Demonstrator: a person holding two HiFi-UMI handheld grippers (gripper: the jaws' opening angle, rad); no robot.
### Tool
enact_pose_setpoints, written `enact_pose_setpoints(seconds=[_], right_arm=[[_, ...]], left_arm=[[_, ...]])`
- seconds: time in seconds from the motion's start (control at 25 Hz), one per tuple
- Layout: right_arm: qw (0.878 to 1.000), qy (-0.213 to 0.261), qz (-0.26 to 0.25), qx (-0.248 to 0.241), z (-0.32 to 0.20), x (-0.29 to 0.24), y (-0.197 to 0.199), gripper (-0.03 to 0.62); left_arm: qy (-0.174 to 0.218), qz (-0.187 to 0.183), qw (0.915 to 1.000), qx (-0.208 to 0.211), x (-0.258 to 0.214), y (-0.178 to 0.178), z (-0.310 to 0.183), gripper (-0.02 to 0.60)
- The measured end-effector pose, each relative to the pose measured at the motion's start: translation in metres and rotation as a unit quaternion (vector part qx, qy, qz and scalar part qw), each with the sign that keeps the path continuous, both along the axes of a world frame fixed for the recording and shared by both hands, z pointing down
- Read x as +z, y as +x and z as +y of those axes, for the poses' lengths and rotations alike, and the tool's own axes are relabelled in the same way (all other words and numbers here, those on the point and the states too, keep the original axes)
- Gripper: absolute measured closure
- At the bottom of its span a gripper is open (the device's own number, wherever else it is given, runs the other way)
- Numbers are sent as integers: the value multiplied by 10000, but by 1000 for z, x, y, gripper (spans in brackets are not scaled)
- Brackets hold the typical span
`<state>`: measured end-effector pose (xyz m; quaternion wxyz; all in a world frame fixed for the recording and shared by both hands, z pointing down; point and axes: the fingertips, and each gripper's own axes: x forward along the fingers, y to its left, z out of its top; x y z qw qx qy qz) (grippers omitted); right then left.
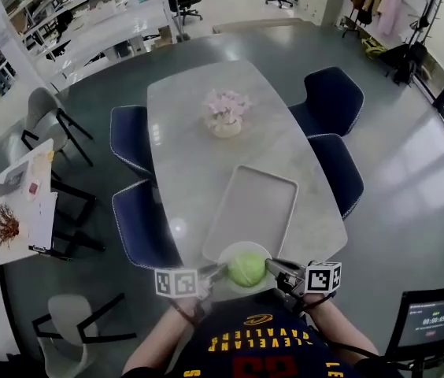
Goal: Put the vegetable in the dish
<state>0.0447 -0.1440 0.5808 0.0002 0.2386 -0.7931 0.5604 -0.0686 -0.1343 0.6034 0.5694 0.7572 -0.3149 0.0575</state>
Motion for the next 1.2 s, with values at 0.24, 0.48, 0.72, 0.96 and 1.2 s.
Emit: enact_pose_setpoints(seconds=[0.24,0.48,0.72,0.96,1.2], right_arm=[[9994,-44,145,-326,-19,10,14,571],[9984,-282,286,-400,-34,43,20,568],[9974,-292,523,-402,-54,60,27,568],[9948,-309,869,-431,-74,84,29,568],[9933,-393,996,-426,-89,99,27,568]], left_arm=[[-148,-217,9995,-184,12,16,-12,518],[-291,-509,9982,-153,39,20,-28,517],[-431,-645,9969,-97,56,26,-46,515],[-604,-847,9946,2,79,26,-66,512],[-709,-1047,9920,39,97,24,-81,511]])
